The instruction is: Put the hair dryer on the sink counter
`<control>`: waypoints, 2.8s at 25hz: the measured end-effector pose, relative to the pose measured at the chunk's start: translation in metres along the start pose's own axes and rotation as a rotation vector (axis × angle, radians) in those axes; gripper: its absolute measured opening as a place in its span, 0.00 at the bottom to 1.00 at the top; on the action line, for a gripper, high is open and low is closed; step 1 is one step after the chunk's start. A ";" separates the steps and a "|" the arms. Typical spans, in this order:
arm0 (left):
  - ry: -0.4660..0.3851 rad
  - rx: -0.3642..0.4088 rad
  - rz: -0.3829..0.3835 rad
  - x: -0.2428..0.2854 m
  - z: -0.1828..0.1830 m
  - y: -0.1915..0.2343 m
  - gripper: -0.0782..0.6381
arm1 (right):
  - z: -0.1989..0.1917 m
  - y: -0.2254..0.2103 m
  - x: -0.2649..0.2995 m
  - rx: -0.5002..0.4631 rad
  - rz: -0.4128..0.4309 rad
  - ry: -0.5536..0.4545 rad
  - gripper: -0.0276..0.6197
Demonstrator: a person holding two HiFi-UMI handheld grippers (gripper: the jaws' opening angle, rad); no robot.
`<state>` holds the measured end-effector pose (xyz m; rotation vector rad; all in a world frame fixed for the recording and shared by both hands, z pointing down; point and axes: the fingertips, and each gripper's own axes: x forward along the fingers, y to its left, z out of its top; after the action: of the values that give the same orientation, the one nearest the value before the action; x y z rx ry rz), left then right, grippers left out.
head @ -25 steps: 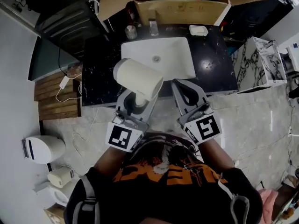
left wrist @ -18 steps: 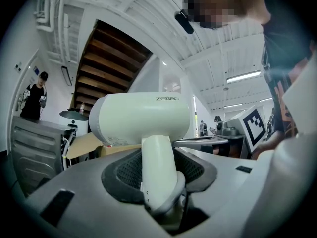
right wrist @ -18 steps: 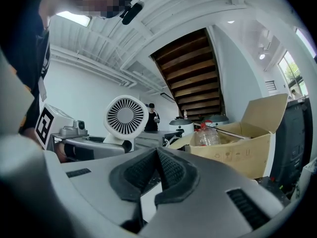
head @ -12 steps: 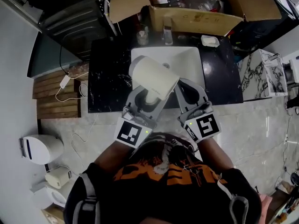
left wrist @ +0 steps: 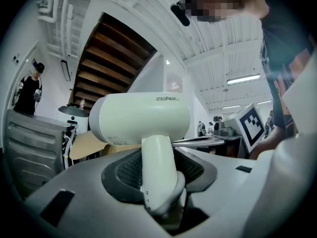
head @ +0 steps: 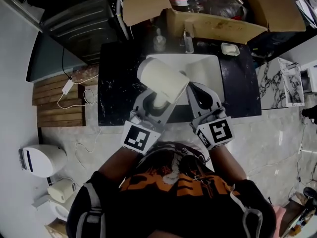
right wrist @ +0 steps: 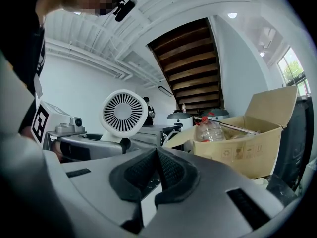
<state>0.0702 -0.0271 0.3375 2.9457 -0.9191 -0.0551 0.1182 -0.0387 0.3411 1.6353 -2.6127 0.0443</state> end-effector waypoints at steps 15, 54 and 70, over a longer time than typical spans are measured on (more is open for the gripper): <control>0.054 0.028 0.067 -0.018 -0.021 0.093 0.38 | -0.017 0.028 0.081 0.011 0.042 0.005 0.06; 0.537 -0.214 0.286 -0.080 -0.185 0.275 0.38 | -0.147 0.087 0.241 0.108 0.203 0.260 0.06; 0.787 -0.356 0.288 -0.087 -0.255 0.282 0.38 | -0.240 0.087 0.248 0.232 0.162 0.596 0.06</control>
<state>-0.1486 -0.1981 0.6118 2.1650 -1.0237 0.7931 -0.0597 -0.2100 0.5975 1.2017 -2.3122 0.7418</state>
